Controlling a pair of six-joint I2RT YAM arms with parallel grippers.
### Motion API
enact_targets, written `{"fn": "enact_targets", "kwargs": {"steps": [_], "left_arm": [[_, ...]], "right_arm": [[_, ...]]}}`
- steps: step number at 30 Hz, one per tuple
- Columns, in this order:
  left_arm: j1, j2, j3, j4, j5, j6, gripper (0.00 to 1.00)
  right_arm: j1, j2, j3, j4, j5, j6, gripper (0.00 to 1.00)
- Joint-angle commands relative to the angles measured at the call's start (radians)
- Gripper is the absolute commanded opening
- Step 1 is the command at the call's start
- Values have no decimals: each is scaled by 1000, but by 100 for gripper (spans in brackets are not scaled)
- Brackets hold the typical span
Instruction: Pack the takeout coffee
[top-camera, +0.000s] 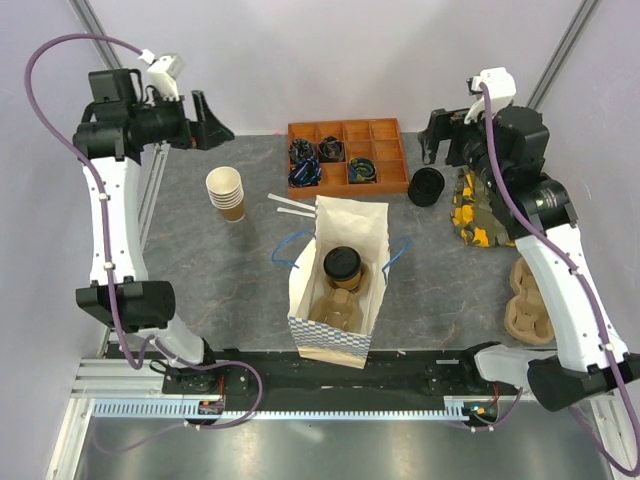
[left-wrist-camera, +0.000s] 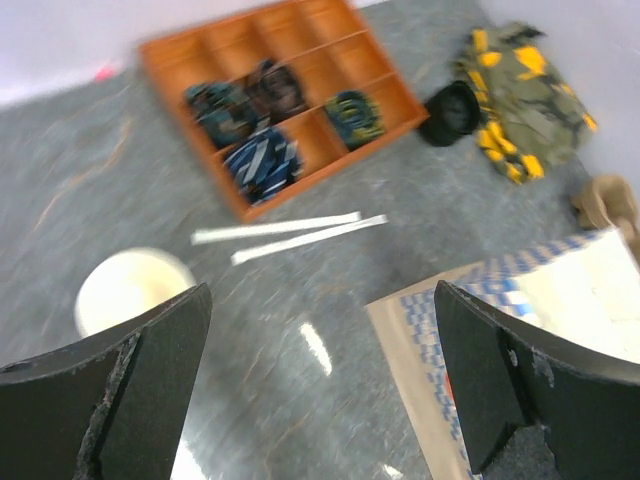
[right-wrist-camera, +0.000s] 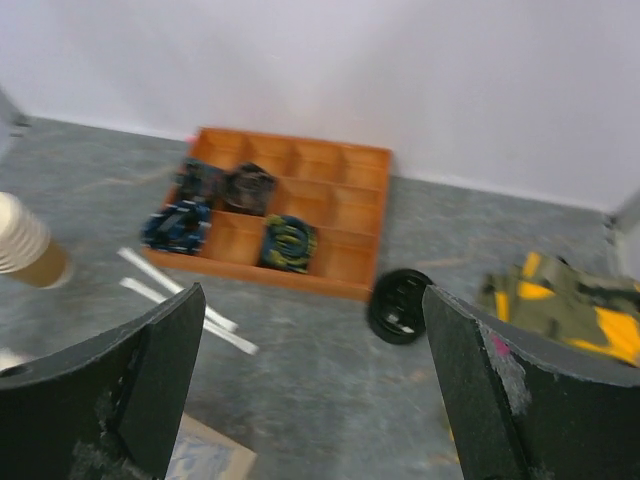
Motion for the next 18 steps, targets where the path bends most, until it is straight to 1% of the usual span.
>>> {"fn": "enact_targets", "kwargs": {"steps": [1,3,5,6,10,13,18], "left_arm": [[88,33,37,-133,27,-16,100],[121,43,30,-169,-2,0,100],[153,30,-25,-192,-16,23,100],[160,17,-53,-189,-28,32,100],[163,-59,-220,-152,-108,73,100],[163,-108,-295,-127,-151,79,100],[163,-139,-337,-109,-163,69,100]], "right_arm": [[-139,50,48,-114,-18,-38,98],[-218,65,45,-153,-35,-44,98],[-263,81,25,-169,-58,-58,98],[-309,84,16,-184,-69,-84,98],[-435,102,-30,-220,-161,-95,98],[-461,85,-76,-223,-180,-104,98],[-463,68,-121,-217,-190,-95,98]]}}
